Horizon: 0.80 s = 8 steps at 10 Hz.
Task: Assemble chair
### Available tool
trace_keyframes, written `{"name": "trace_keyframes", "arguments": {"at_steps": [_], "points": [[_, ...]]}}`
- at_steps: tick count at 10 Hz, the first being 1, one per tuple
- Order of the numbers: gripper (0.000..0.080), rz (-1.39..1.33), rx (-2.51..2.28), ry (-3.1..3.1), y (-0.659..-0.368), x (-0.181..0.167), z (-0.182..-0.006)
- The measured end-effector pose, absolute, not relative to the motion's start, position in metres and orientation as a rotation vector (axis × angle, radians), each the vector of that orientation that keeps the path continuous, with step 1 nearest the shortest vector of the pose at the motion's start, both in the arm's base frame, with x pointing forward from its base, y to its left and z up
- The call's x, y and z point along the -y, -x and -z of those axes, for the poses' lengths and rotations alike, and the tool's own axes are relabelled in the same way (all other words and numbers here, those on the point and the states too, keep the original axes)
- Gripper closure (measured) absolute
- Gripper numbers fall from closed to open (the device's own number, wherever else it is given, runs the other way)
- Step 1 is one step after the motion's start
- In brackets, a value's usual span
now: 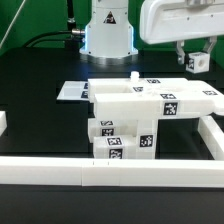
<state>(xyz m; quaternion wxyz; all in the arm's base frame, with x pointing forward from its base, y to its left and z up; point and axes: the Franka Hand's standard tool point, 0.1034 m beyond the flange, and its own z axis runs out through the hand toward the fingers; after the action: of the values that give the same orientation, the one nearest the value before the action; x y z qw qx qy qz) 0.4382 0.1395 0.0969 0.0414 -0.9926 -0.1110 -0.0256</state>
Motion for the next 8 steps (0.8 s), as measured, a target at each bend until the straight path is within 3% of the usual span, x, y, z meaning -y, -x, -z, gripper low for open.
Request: {"name": "trace_keyframes", "arguments": {"at_steps": [3,6,8], "points": [[0.0514,0.074,0.385,3.032,-0.442,-0.132,-0.101],[0.0514,0.081,0.456,3.019,-0.473,-0.099,-0.127],[0.0514,0.093,0.488,3.018,-0.491,-0.086,-0.128]]}}
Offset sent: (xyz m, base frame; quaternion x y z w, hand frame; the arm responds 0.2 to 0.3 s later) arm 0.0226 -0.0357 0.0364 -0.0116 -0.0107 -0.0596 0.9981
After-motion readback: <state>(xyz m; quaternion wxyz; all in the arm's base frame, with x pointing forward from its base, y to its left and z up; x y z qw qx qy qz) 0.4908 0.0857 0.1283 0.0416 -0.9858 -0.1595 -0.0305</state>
